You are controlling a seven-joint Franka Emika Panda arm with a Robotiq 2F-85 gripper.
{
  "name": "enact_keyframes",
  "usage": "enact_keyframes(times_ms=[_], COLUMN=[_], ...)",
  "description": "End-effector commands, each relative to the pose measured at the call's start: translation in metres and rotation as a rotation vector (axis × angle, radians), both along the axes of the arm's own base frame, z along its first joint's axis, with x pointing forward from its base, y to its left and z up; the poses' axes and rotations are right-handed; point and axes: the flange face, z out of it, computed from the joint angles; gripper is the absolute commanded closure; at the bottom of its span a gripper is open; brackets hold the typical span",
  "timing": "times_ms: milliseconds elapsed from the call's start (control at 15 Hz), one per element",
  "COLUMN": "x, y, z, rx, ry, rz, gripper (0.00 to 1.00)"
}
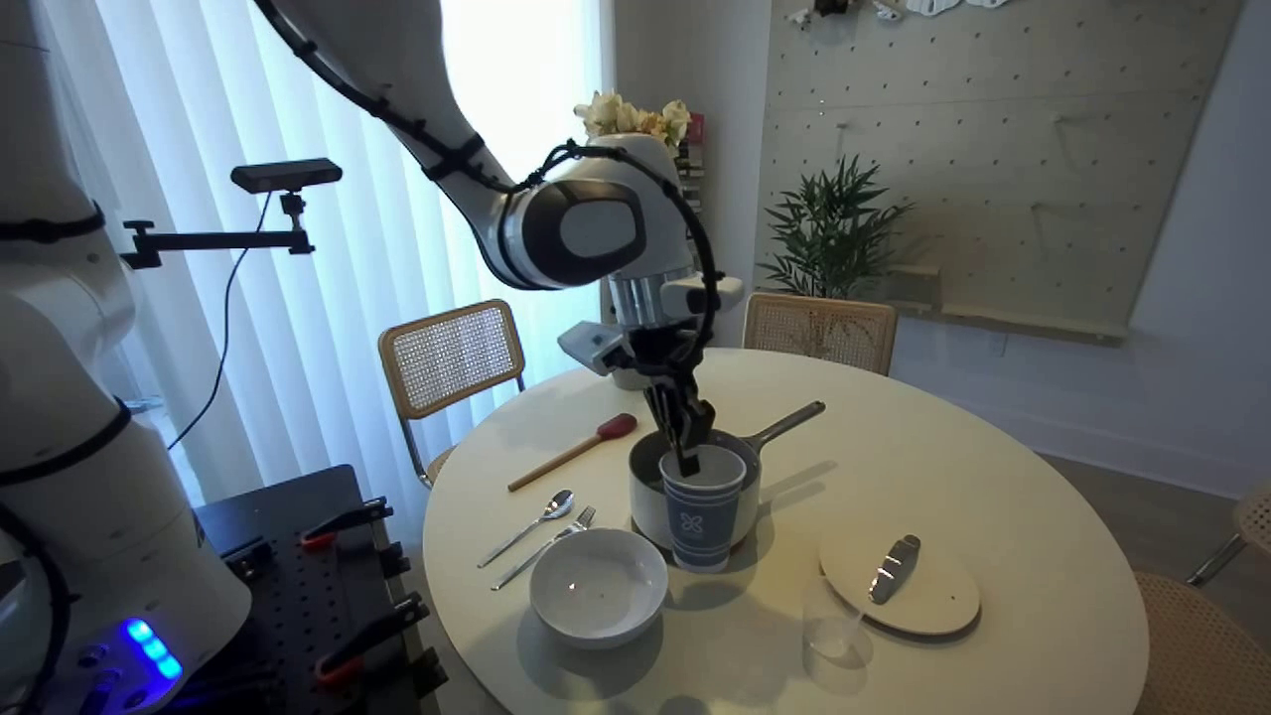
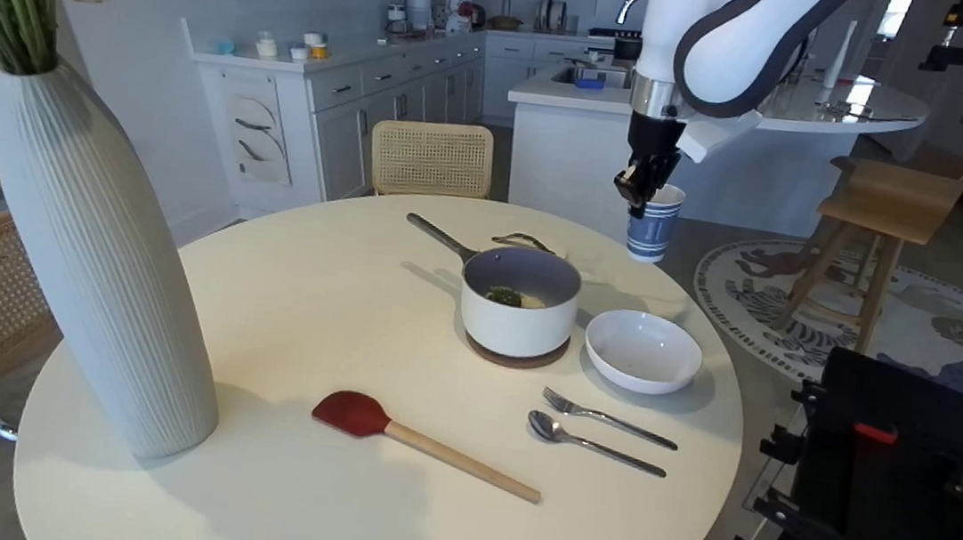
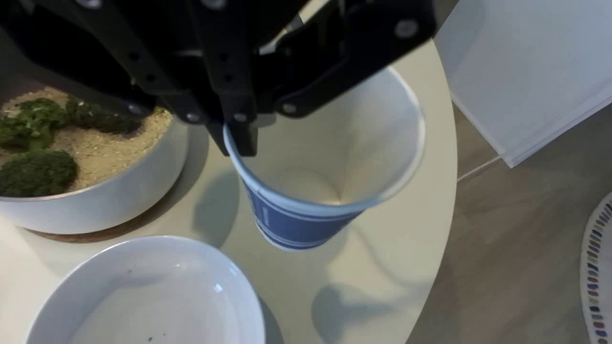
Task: Swap the places of the cup and the cutlery
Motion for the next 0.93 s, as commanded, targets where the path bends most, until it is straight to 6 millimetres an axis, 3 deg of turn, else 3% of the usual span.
enact_keyframes(times_ms=[0, 333, 867], x=[0.029, 0.041, 0.032], y=[-0.024, -0.045, -0.052], z=[-0.025, -0.061, -0.097], rx=[-0.005, -0.005, 0.025], ry=[0.052, 0.099, 0.136], rz=[-0.013, -0.016, -0.019], gripper=[0.99, 0.99, 0.99])
